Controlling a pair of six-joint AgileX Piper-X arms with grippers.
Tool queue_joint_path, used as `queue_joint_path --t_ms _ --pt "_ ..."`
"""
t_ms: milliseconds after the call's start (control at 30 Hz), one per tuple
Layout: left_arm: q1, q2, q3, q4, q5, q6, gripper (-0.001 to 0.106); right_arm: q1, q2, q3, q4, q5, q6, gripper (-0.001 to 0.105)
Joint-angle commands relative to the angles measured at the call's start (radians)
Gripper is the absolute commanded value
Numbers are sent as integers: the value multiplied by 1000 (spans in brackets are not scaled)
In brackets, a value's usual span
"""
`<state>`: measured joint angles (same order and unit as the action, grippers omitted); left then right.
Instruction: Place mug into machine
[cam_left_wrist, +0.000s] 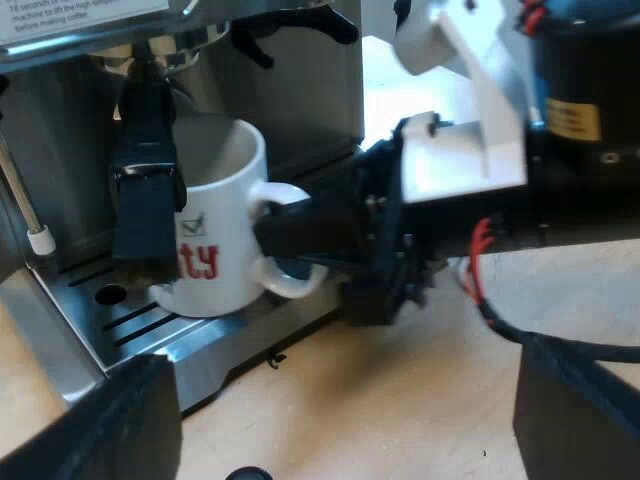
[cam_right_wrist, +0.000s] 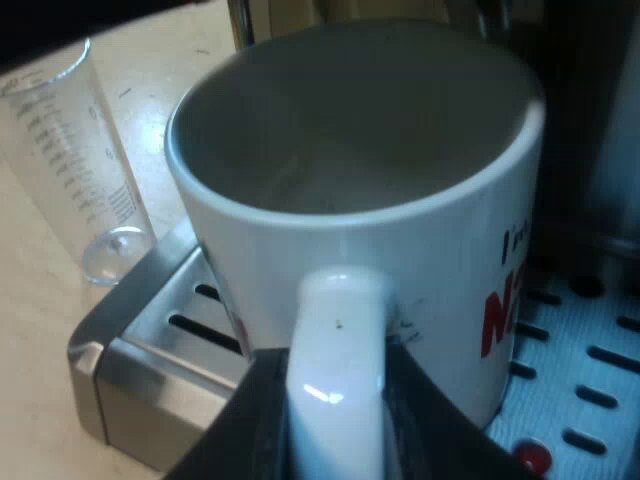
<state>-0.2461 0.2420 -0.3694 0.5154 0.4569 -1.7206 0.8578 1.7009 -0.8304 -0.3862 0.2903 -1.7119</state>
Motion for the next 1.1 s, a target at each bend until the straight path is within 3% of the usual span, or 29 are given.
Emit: queue_joint_path --t_ms 33,233,1100 --pt "-7 -2 -1 -16 10 5 70 -13 21 -39 -30 34 -2 0" --pt "-7 -2 -1 -16 10 5 70 -40 53 -46 -54 70 78 0" --pt "-7 -2 -1 -16 10 5 70 -50 118 -112 -39 81 78 0"
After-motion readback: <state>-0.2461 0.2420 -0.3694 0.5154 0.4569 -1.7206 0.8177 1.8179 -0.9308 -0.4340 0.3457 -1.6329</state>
